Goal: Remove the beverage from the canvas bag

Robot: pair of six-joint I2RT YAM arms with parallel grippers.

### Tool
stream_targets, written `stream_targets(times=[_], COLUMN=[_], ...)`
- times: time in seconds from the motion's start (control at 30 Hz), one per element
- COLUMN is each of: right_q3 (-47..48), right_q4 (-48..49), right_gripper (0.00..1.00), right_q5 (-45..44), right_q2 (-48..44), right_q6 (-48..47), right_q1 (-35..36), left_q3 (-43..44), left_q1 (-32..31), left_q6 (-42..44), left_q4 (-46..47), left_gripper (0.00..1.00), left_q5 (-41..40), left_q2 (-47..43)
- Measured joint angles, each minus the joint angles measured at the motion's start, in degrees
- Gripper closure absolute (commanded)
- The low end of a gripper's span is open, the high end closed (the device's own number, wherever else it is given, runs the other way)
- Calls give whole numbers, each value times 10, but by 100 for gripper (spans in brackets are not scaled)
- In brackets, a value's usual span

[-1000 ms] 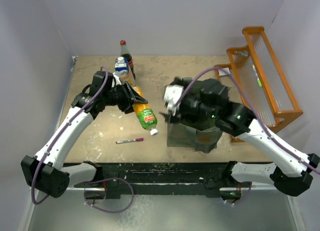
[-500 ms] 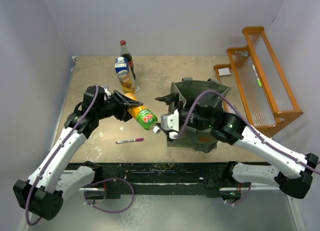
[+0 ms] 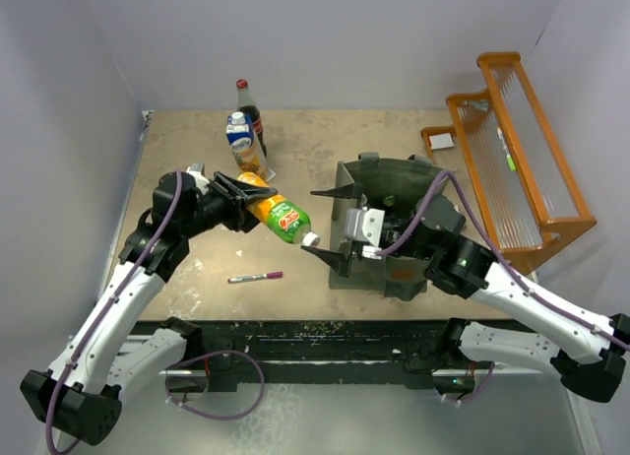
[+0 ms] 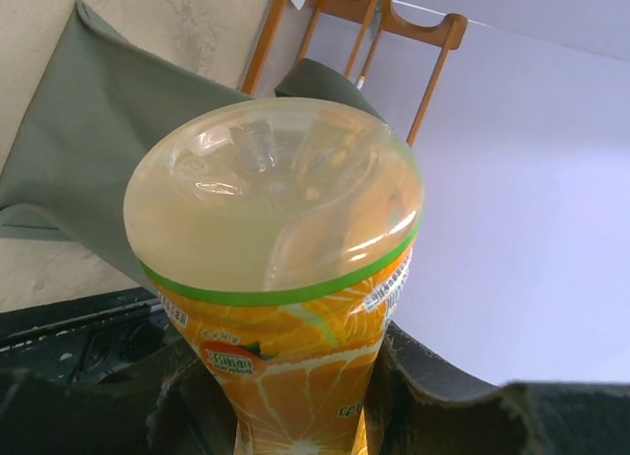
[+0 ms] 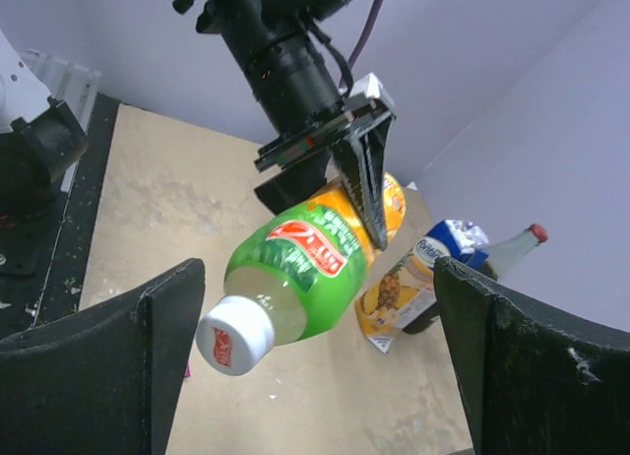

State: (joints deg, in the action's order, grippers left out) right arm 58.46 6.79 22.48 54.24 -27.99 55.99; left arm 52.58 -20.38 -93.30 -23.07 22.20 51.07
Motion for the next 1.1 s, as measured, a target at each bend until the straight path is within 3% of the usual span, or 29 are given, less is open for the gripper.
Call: stream_targets(times=[0.27,0.47,0.7,0.9,1.1], right_q3=[-25,-92,-117,-121,-121], right_q4=[34,104,205,265,291], right_gripper=[17,1,1,9,27], right_q5=[-16,-39,-80,-103,-111], right_q2=[42,25,51,73,94], right_q6=[33,40,42,35,24], right_q1=[8,10,10,10,11], left_q3=[0,0,0,0,0], left_q1=[0,0,0,0,0], left_q6=[-22,-36,-51,-57,-62], left_q4=[21,37,55,59,64], left_gripper=[73,73,73,73,71], left_q5=[-4,-3,-3,-3,-10], left_q2=[-8,-2,8,17,18])
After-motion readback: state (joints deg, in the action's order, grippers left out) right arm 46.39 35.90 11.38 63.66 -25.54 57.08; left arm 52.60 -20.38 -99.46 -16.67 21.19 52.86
